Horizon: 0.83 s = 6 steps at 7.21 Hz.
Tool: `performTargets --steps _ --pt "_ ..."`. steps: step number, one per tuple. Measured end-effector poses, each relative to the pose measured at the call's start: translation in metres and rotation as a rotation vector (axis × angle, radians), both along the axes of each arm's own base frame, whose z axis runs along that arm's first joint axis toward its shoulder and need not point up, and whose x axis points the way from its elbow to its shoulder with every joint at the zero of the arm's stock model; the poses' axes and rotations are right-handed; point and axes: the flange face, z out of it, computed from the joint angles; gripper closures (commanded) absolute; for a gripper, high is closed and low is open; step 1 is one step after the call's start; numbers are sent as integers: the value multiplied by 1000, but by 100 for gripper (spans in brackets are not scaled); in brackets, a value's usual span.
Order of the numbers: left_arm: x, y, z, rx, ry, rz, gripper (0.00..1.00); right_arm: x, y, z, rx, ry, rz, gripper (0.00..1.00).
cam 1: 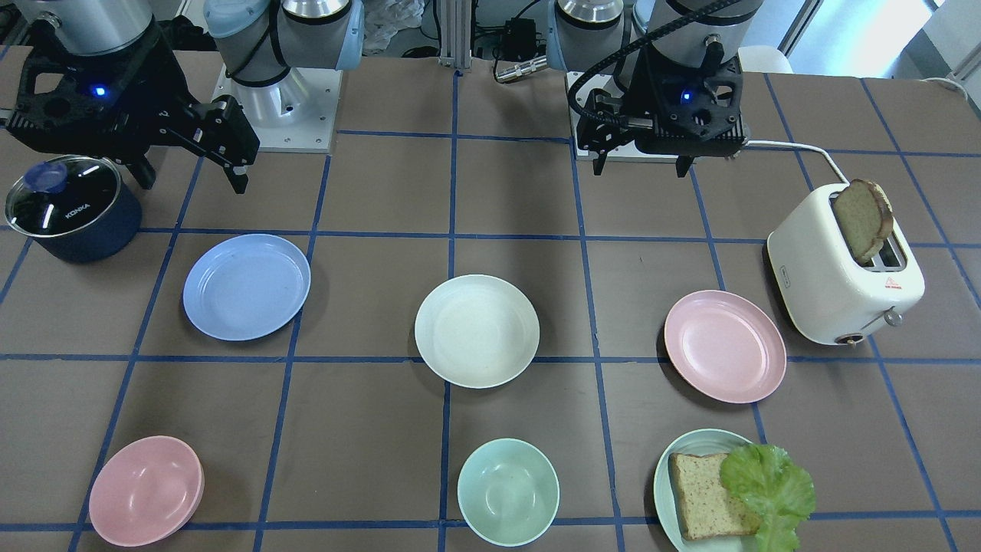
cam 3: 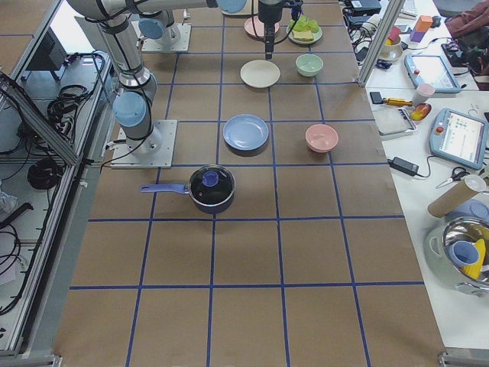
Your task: Stack three plates with pink and blue
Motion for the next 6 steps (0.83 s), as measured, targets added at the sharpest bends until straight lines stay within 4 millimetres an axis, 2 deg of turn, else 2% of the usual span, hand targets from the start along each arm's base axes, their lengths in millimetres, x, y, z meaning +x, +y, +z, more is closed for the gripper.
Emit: performTargets --steps 6 --pt "-1 -2 -3 6 9 7 0 -7 -4 -11 21 -5 -11 0"
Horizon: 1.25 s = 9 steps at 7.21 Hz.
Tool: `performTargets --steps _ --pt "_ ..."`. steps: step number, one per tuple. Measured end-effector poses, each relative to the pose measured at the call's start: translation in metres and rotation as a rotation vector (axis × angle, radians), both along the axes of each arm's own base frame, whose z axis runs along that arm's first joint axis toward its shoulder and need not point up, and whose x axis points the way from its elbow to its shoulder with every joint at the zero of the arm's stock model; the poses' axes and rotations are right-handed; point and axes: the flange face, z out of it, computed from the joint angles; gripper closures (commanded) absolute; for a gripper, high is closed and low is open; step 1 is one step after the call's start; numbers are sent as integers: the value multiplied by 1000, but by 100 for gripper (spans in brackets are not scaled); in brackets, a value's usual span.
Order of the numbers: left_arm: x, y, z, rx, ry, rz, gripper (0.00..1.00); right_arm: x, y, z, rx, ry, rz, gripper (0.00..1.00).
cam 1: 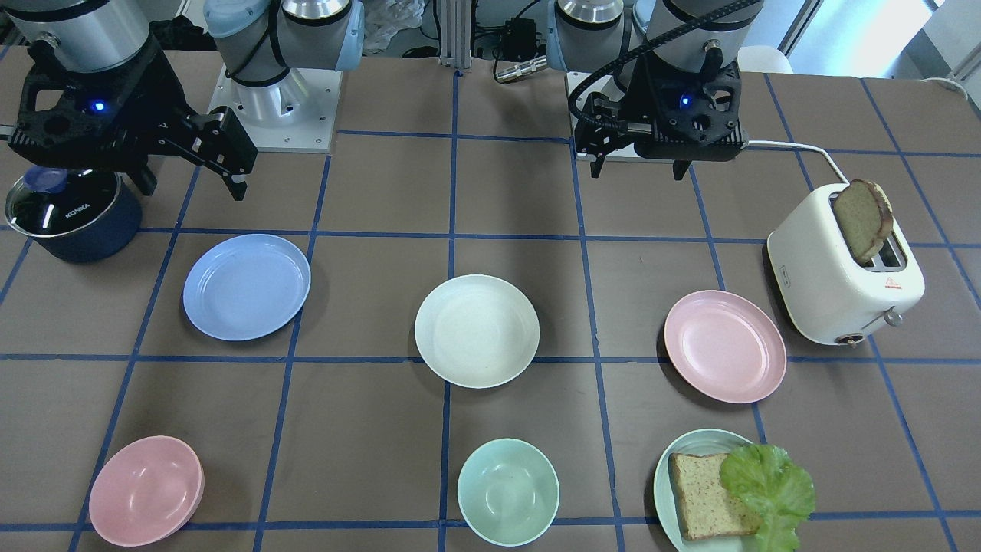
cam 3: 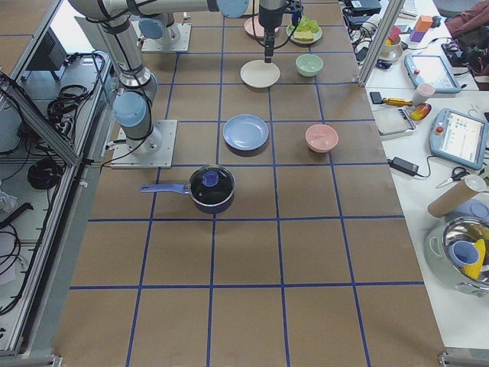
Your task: Stack three plates with pink and blue
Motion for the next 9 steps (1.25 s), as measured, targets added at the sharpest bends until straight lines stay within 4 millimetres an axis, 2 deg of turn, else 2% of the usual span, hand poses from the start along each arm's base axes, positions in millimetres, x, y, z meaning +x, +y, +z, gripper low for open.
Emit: performTargets --steps 4,6,7,8,9 --pt "5 -5 -3 -2 1 -7 0 -13 -4 2 -14 -5 -15 0" --pt "19 -23 -21 17 4 17 0 -14 -6 6 -39 -7 -19 0" --pt "26 -36 -41 36 5 21 0 -15 -7 5 -41 -4 -18 0" --pt "35 -48 -72 55 3 14 0 -18 -9 2 -35 2 -19 0" --pt "49 -57 -109 62 4 8 0 -25 -16 -10 -11 5 -27 0"
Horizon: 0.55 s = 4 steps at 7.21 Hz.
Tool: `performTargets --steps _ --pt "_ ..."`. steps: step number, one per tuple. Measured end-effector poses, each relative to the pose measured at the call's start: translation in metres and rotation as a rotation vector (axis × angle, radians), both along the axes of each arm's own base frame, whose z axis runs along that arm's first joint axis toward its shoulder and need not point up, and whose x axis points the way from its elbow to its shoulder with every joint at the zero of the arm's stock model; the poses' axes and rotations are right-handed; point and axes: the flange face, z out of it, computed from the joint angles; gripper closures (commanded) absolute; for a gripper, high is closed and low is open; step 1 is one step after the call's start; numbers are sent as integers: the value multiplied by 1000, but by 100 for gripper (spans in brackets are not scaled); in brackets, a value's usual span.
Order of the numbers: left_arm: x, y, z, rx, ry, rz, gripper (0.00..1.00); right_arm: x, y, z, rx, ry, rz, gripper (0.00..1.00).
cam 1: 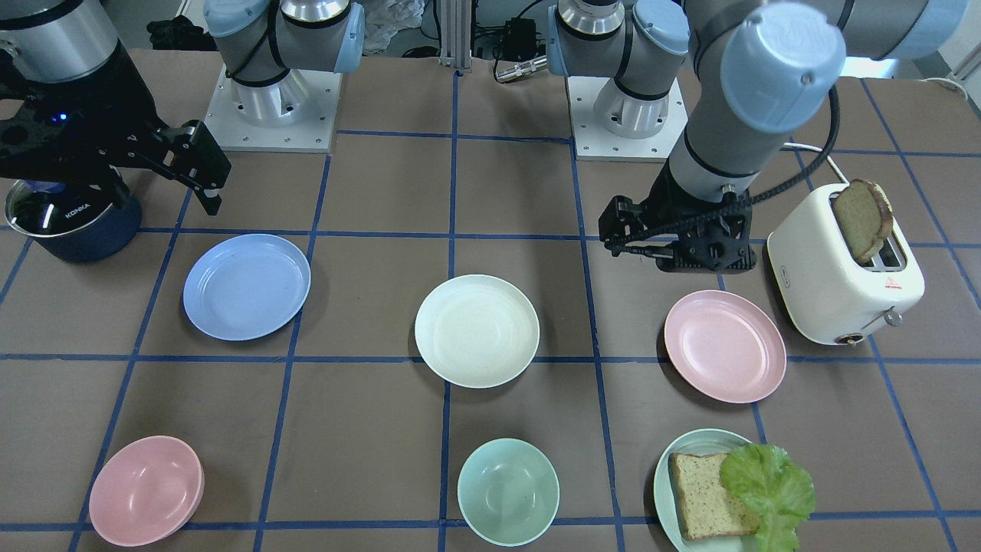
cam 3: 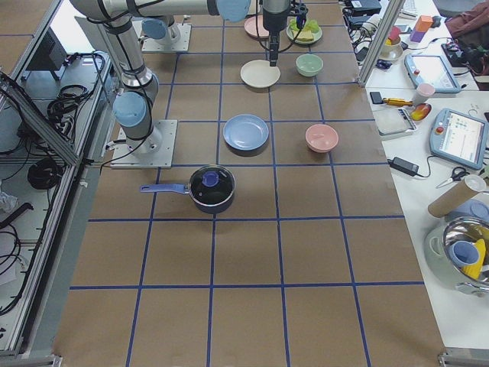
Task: Stack three plates with pink and blue
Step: 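Lower left gripper to pink plate while right gripper lowers to blue plate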
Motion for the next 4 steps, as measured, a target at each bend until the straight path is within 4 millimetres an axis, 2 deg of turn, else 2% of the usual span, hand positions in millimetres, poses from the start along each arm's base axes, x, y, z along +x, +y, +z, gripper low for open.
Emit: performTargets --steps 2,3,4 --pt "30 -4 -85 -26 1 15 0 -39 -15 -57 85 -16 -17 0" --pt "36 -3 -124 -49 -1 19 0 -59 -16 -90 85 -13 -11 0" --pt "39 -3 -155 -56 -10 18 0 -83 -9 -126 86 -13 -2 0"
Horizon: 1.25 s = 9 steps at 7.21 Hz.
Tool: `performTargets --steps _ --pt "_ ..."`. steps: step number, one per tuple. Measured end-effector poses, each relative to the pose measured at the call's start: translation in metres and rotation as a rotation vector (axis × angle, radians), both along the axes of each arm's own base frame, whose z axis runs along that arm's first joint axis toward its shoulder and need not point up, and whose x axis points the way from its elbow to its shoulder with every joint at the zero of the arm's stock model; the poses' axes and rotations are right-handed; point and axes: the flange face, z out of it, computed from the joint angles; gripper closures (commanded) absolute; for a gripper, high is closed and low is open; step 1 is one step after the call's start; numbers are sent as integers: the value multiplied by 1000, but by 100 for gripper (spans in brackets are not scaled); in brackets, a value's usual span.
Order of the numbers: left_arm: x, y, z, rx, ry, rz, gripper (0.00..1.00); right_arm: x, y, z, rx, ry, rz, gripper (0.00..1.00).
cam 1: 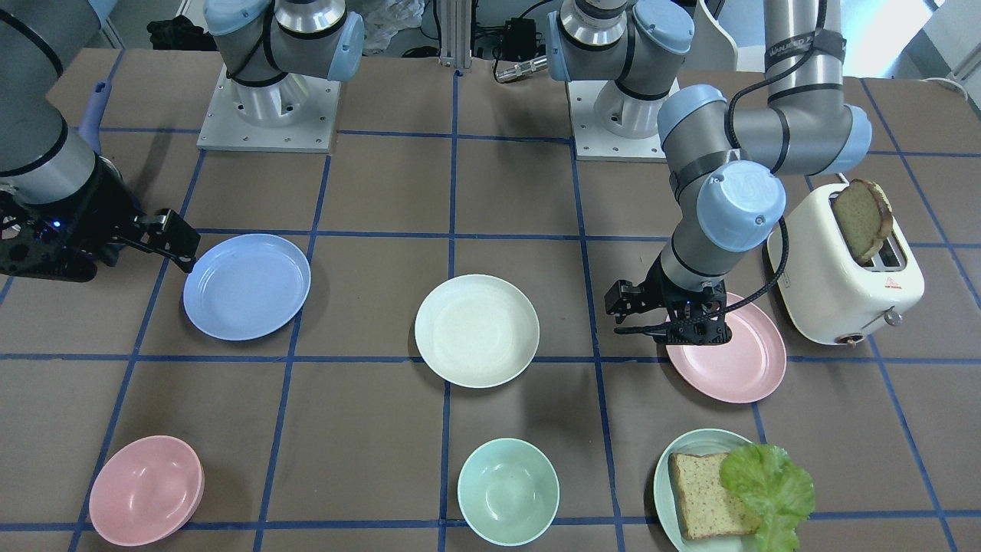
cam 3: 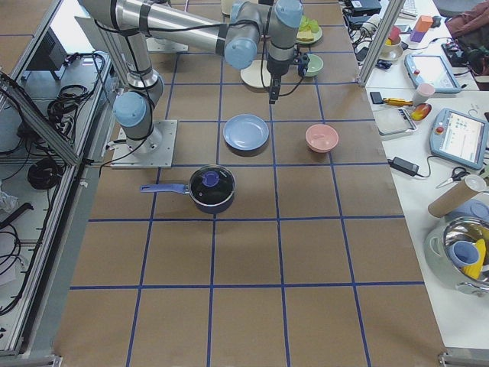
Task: Stack three plates with pink and blue
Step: 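Lower left gripper to pink plate while right gripper lowers to blue plate, then grasp pink plate rim with left gripper while right grasps blue plate rim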
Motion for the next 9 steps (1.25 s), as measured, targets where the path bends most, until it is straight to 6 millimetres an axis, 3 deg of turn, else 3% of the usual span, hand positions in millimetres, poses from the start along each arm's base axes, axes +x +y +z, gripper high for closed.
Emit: performTargets --steps 2,3,5,7,8,9 --pt "7 -5 -37 8 -46 -19 0 -42 26 -63 -8 -3 4 0" --pt "8 -7 -48 11 -59 -26 27 -54 39 -88 -13 -1 10 0" --pt "10 -9 -60 21 -66 -35 40 -79 70 -134 1 -19 -43 0" --pt "13 -9 -63 29 -83 -40 47 -78 94 -167 -23 -15 -66 18" --pt "18 -9 -64 33 -90 -35 51 -76 99 -179 -36 -14 -70 37" --pt "23 -10 -66 37 -92 -27 56 -75 100 -187 -52 -15 -70 63"
